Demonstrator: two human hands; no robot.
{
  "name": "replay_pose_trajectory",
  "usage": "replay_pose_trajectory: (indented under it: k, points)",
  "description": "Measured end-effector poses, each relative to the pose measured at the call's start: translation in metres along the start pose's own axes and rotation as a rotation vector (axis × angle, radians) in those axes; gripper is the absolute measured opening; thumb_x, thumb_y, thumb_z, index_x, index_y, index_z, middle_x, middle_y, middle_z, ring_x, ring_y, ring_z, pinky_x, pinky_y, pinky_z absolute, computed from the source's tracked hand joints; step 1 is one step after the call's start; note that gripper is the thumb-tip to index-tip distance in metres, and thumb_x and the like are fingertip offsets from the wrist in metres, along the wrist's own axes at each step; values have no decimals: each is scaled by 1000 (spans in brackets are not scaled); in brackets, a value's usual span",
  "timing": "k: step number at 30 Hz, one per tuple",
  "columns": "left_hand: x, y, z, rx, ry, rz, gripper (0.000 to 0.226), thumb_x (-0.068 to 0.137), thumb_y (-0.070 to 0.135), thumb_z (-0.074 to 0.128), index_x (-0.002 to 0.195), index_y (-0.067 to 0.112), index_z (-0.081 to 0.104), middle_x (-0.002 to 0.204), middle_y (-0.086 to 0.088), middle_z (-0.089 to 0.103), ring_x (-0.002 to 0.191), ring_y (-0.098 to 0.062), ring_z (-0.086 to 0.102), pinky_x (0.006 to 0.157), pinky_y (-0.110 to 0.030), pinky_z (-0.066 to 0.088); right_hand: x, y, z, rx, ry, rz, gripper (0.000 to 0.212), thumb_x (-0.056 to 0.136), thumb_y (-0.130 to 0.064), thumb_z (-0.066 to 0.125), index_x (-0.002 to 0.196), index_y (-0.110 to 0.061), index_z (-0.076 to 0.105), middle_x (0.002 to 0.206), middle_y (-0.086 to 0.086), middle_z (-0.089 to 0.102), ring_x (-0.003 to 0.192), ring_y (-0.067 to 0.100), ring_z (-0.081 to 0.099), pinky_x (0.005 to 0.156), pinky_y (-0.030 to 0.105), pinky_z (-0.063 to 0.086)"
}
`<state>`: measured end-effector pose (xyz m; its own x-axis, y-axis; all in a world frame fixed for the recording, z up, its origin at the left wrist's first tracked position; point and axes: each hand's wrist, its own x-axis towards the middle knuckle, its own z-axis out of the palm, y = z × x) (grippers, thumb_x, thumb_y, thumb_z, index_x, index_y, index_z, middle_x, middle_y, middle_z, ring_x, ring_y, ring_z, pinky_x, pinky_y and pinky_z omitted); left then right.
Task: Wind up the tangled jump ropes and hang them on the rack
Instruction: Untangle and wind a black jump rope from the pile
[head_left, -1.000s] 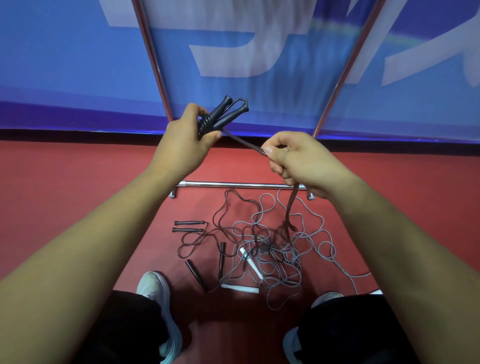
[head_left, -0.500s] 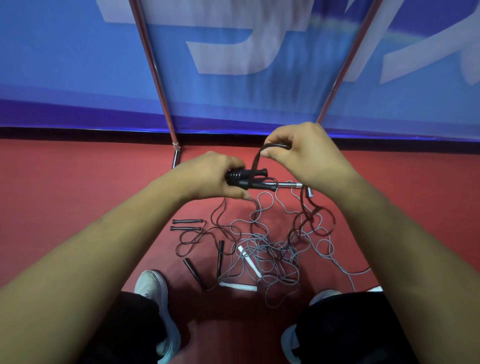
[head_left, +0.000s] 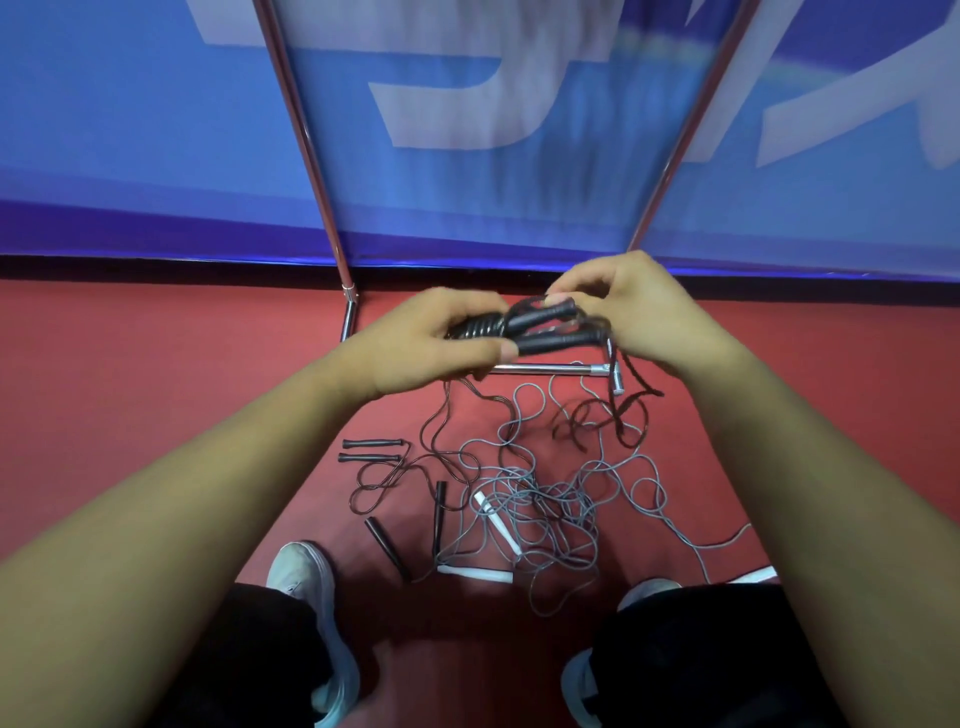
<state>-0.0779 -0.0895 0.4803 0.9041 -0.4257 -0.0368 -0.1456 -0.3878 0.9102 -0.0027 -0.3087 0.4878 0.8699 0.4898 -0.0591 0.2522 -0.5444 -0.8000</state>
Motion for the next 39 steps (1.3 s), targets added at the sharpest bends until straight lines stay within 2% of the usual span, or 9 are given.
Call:
replay_pose_trajectory:
  k: [3, 6, 10, 15, 21, 25, 29, 32, 39]
  points:
    - [1, -2, -1, -276, 149, -11, 29, 84, 34, 66, 106, 18, 58, 66, -7, 57, 53, -18, 39, 47, -23, 30, 1, 2, 5, 76, -97, 51, 25, 95, -5, 61, 77, -19, 71, 61, -7, 69, 65, 12, 62, 73, 36, 53]
    - [2, -1, -5, -441, 224, -12, 42, 91, 24, 60, 132, 33, 53, 67, -14, 55, 56, -19, 30, 51, -30, 22, 1, -2, 9, 210, -161, 34, 27, 103, -18, 51, 83, -14, 69, 66, 1, 67, 68, 13, 62, 74, 28, 53]
    - [2, 2, -10, -490, 319, -24, 30, 91, 21, 55, 121, 22, 59, 66, -14, 55, 49, -16, 31, 54, -35, 17, -1, -6, 11, 334, -198, 74, 30, 106, -19, 42, 86, -7, 62, 59, 1, 52, 56, 16, 50, 61, 27, 45]
    - [3, 0, -17, -501, 403, -69, 14, 90, 22, 56, 101, 13, 54, 67, -16, 55, 48, -16, 33, 53, -33, 17, 0, -6, 12, 194, -137, 42, 13, 91, -23, 71, 93, -17, 59, 55, -2, 54, 48, 15, 42, 47, 23, 36]
    - [5, 0, -17, -453, 472, -88, 20, 95, 19, 58, 112, 10, 55, 69, -13, 57, 49, -17, 36, 53, -30, 23, 0, -9, 14, 100, -58, -19, 8, 95, -23, 66, 90, -18, 70, 53, -4, 53, 56, 14, 62, 53, 18, 42]
    - [4, 0, -19, -393, 500, -100, 29, 101, 10, 54, 129, 14, 59, 68, -11, 57, 54, -18, 35, 54, -29, 25, -1, -8, 14, 88, -49, 15, 17, 97, -26, 62, 88, -15, 71, 54, -3, 48, 49, 14, 47, 56, 29, 41]
    - [6, -1, -25, -373, 565, -146, 20, 100, 11, 56, 120, 9, 58, 70, -13, 59, 52, -18, 37, 52, -27, 26, -1, -8, 11, 150, -45, 63, 19, 98, -23, 61, 87, -11, 70, 53, -6, 51, 48, 14, 38, 54, 29, 32]
    - [7, -6, -30, -329, 606, -182, 10, 99, 11, 58, 105, 17, 57, 69, -13, 61, 51, -18, 39, 50, -25, 28, -3, -10, 9, 111, -51, 75, 20, 99, -23, 58, 90, -9, 69, 54, -5, 51, 49, 14, 45, 57, 31, 40]
    - [7, -13, -35, -169, 649, -254, 13, 93, 15, 64, 93, 25, 56, 64, -5, 66, 55, -20, 42, 50, -25, 31, -9, -20, 10, 98, -79, 41, 12, 98, -26, 61, 93, -17, 66, 53, -11, 49, 47, 7, 39, 52, 26, 36]
